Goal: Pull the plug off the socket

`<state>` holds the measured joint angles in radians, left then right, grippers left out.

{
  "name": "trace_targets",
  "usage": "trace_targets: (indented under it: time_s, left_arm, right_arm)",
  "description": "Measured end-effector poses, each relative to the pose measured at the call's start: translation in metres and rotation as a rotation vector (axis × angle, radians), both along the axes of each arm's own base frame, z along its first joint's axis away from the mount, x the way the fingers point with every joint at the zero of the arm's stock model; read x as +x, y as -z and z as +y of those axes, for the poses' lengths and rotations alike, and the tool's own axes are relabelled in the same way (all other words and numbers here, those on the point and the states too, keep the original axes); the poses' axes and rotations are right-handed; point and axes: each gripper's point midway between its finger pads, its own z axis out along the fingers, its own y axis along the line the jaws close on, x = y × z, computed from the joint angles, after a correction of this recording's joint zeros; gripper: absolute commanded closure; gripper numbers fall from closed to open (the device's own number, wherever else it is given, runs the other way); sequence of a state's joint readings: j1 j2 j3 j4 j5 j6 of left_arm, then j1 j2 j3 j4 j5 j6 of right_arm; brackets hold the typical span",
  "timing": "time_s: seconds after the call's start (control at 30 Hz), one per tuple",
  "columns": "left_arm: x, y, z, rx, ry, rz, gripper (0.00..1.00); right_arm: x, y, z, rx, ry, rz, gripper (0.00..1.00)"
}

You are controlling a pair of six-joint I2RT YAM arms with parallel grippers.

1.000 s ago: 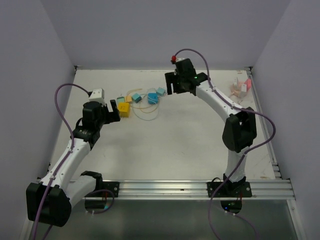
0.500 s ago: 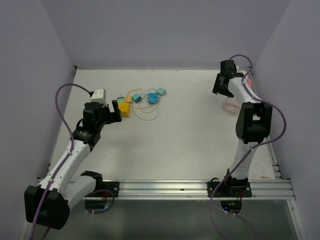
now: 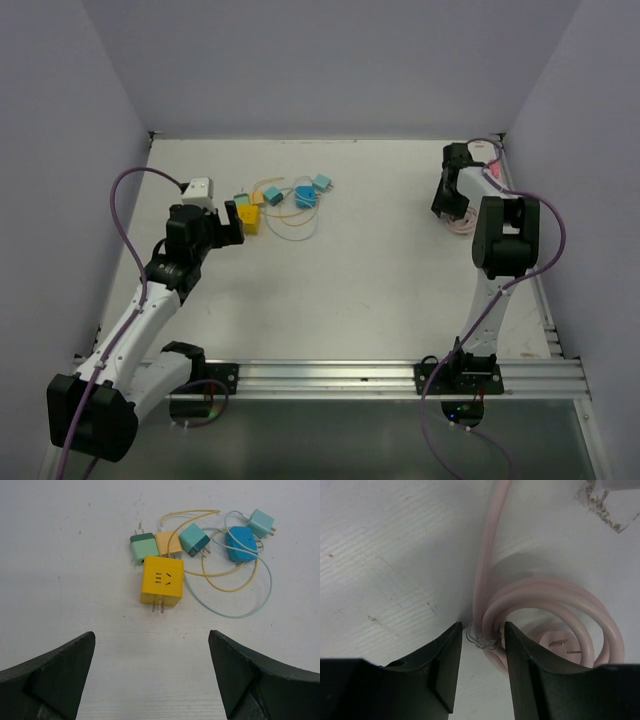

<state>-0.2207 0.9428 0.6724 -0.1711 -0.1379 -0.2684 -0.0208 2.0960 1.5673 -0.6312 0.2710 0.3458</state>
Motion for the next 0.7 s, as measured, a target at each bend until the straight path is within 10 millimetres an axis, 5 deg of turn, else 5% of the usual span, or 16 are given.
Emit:
trace_targets:
  time_s: [0.2, 0.33, 0.47, 0.57, 0.7]
  left_arm:
    - [0.000, 0.000, -0.001, 0.000, 0.005, 0.000, 0.02]
    - [0.000, 0.000, -0.001, 0.000, 0.005, -0.001, 0.02]
    - [0.000, 0.000, -0.001, -0.001, 0.005, -0.001, 0.02]
    - [0.000, -0.001, -0.002, -0.002, 0.005, -0.004, 0.02]
    - [0.001, -0.001, -0.002, -0.002, 0.005, -0.007, 0.02]
  right_arm:
    - [-0.012, 0.008, -0.001, 0.002, -0.002, 0.013, 0.62]
    - [-0.016, 0.008, 0.002, 0.015, -0.015, 0.001, 0.89]
    - [-0.022, 0.008, 0.013, 0.035, -0.043, -0.016, 0.97]
    - [-0.031, 0.008, 0.037, 0.034, -0.106, -0.006, 0.99]
    - [-0.052, 0.009, 0.103, 0.053, -0.277, 0.014, 1.00]
